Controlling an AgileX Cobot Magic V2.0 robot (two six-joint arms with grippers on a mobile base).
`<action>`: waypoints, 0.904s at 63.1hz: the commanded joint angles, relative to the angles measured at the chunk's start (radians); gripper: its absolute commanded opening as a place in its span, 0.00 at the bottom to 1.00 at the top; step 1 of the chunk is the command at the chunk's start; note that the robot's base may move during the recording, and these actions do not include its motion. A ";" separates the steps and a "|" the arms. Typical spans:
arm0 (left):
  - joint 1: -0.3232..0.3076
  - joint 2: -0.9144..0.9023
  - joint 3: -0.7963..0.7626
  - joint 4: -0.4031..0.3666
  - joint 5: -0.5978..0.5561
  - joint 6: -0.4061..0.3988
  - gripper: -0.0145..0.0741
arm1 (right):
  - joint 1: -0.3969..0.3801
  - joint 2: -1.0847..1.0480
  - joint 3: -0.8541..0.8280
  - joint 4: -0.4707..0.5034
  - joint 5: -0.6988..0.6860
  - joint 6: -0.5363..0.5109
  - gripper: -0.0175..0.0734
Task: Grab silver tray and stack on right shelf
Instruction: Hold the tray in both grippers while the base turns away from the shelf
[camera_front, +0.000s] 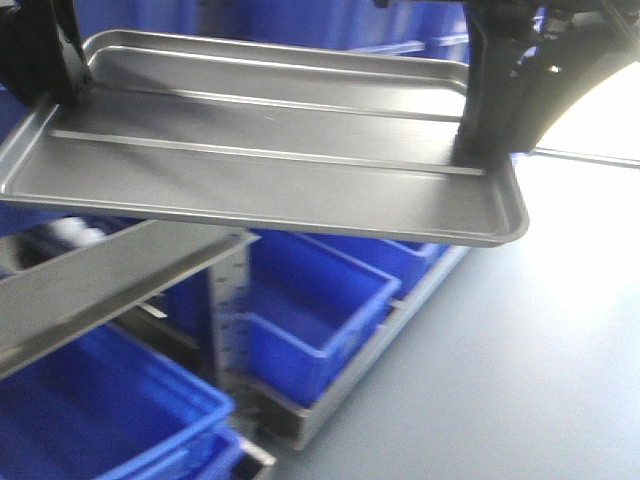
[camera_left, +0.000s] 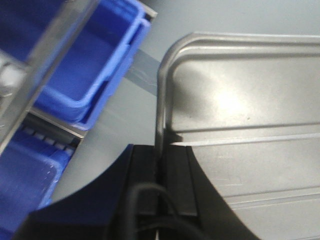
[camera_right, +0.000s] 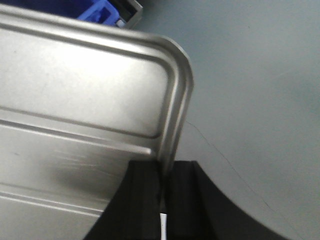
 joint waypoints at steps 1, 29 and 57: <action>-0.005 -0.037 -0.038 0.040 -0.034 -0.005 0.06 | 0.001 -0.033 -0.030 -0.036 0.006 -0.031 0.25; -0.005 -0.037 -0.038 0.040 -0.034 -0.005 0.06 | 0.001 -0.033 -0.030 -0.036 0.006 -0.031 0.25; -0.005 -0.037 -0.038 0.040 -0.034 -0.005 0.06 | 0.001 -0.033 -0.030 -0.036 0.006 -0.031 0.25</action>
